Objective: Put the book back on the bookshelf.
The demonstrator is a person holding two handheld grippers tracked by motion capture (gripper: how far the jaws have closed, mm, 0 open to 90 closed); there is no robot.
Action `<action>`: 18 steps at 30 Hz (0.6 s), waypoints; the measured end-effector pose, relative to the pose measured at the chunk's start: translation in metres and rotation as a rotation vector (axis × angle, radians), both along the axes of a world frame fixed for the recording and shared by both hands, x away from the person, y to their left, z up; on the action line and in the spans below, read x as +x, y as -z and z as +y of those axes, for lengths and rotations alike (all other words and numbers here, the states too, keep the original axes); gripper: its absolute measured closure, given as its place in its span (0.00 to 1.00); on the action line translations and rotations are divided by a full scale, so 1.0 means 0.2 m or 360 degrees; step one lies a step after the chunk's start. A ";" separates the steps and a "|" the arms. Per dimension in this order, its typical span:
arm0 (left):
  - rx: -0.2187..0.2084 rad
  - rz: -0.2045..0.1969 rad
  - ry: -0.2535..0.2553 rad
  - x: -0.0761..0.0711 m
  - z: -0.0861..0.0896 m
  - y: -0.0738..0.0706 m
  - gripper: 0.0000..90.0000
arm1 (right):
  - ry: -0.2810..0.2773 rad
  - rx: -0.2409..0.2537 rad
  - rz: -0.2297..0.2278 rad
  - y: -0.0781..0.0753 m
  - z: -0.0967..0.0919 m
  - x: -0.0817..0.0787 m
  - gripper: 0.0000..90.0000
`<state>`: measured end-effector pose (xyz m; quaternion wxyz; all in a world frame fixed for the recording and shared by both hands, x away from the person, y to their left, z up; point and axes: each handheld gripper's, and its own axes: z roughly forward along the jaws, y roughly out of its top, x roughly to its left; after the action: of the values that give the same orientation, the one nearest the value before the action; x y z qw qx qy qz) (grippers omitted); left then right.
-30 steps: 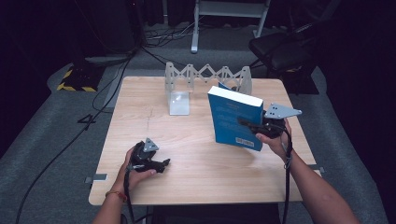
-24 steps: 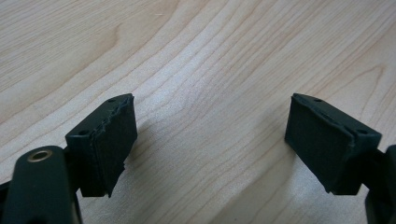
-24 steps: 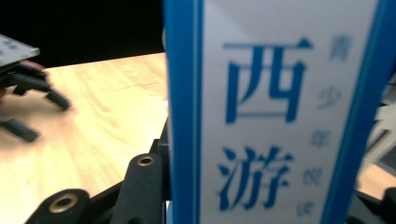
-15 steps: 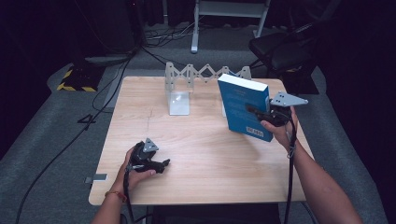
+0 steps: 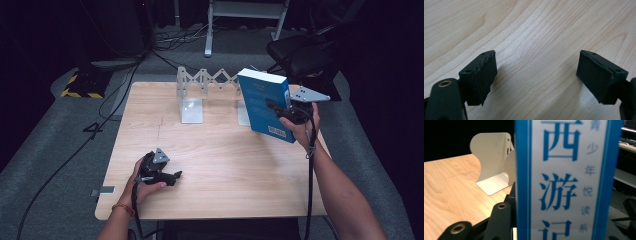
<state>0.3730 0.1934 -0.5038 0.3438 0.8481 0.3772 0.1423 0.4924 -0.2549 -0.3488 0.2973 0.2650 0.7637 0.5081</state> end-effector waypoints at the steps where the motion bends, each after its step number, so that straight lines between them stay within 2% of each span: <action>1: -0.0001 -0.0004 0.0000 0.00 0.00 0.00 0.19 | 0.0013 0.0002 0.0000 -0.01 0.01 0.01 0.69; 9: 0.0000 -0.0001 0.0025 0.00 0.00 0.00 0.19 | 0.0125 0.0050 0.0006 -0.05 0.08 0.13 0.69; 18: 0.0001 -0.0012 0.0042 0.00 0.00 0.00 0.19 | 0.0266 0.0078 -0.0003 -0.03 0.18 0.24 0.69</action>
<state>0.3721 0.1926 -0.5040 0.3468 0.8525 0.3647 0.1412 0.5413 -0.2186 -0.3424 0.3328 0.3345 0.7260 0.5003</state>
